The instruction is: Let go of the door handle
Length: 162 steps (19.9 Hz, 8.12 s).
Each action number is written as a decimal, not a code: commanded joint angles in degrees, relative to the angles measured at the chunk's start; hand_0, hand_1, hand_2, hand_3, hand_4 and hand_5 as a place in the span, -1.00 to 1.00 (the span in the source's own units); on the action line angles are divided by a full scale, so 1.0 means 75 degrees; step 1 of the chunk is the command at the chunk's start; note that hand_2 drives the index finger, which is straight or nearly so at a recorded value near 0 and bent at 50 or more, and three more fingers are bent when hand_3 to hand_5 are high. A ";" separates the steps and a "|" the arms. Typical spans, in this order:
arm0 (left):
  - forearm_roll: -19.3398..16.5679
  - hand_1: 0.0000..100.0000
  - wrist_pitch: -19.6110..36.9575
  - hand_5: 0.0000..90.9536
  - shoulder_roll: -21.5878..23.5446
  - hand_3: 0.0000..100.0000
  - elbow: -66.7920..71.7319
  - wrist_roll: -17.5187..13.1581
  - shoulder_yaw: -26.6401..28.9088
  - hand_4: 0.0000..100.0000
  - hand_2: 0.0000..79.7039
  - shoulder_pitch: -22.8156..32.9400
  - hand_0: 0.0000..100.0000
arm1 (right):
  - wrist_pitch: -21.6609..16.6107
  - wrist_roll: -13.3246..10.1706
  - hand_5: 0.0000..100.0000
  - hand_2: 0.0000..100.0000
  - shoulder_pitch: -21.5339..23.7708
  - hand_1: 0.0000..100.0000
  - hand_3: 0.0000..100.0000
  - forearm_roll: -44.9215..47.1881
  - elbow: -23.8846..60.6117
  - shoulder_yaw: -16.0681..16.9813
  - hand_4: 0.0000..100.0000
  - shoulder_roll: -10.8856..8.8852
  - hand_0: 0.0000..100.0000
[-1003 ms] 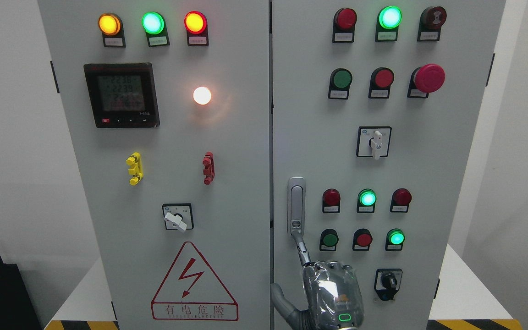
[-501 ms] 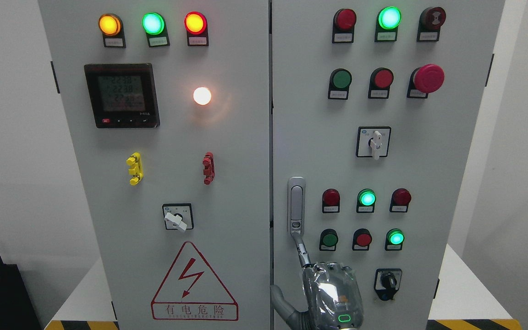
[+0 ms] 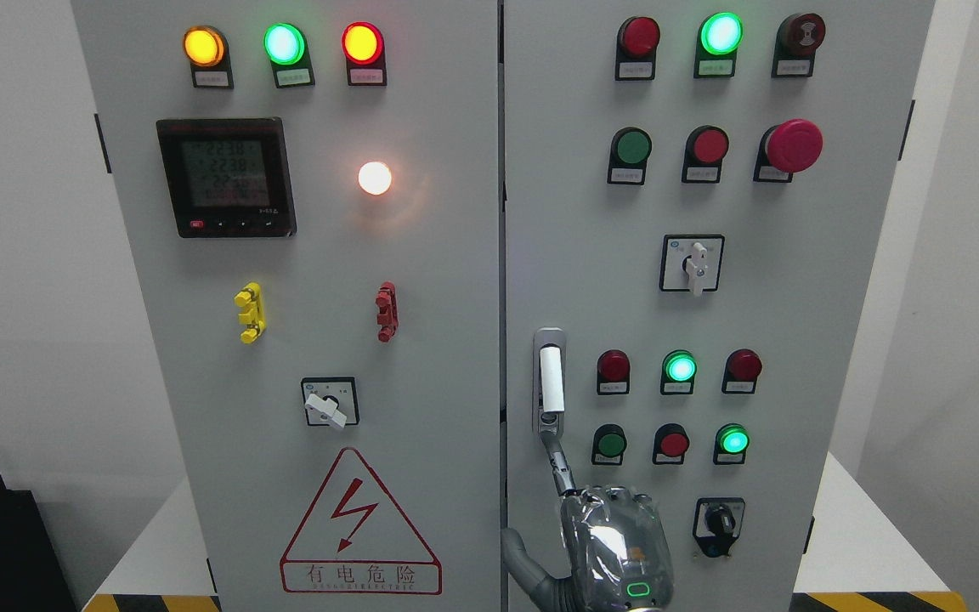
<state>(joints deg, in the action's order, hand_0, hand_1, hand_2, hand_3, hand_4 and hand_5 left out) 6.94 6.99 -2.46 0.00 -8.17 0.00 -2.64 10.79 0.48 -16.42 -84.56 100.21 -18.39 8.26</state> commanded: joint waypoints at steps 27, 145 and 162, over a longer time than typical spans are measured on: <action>0.0000 -0.22 -0.0006 -1.00 0.0000 -1.00 0.0129 -0.0001 0.0082 -1.00 -1.00 0.0000 -0.76 | -0.0044 -0.0111 1.00 -1.00 0.0091 -0.58 1.00 0.0013 0.0384 0.0015 1.00 -0.0012 -0.36; 0.0000 -0.22 0.0005 -1.00 0.0000 -1.00 0.0129 -0.0001 0.0082 -1.00 -1.00 0.0000 -0.76 | 0.0636 0.0662 0.91 1.00 -0.1490 -0.81 1.00 -0.0139 0.0255 0.0753 1.00 0.0035 -0.16; 0.0000 -0.22 -0.0006 -1.00 0.0000 -1.00 0.0129 -0.0001 0.0082 -1.00 -1.00 0.0000 -0.76 | 0.0624 0.0662 0.92 1.00 -0.1537 -0.81 1.00 -0.0139 0.0314 0.1034 1.00 0.0000 -0.13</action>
<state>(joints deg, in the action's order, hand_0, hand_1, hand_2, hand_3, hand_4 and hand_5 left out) 6.94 6.96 -2.45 0.00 -8.17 0.00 -2.63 15.45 5.17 -27.69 -85.57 102.31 -11.67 8.44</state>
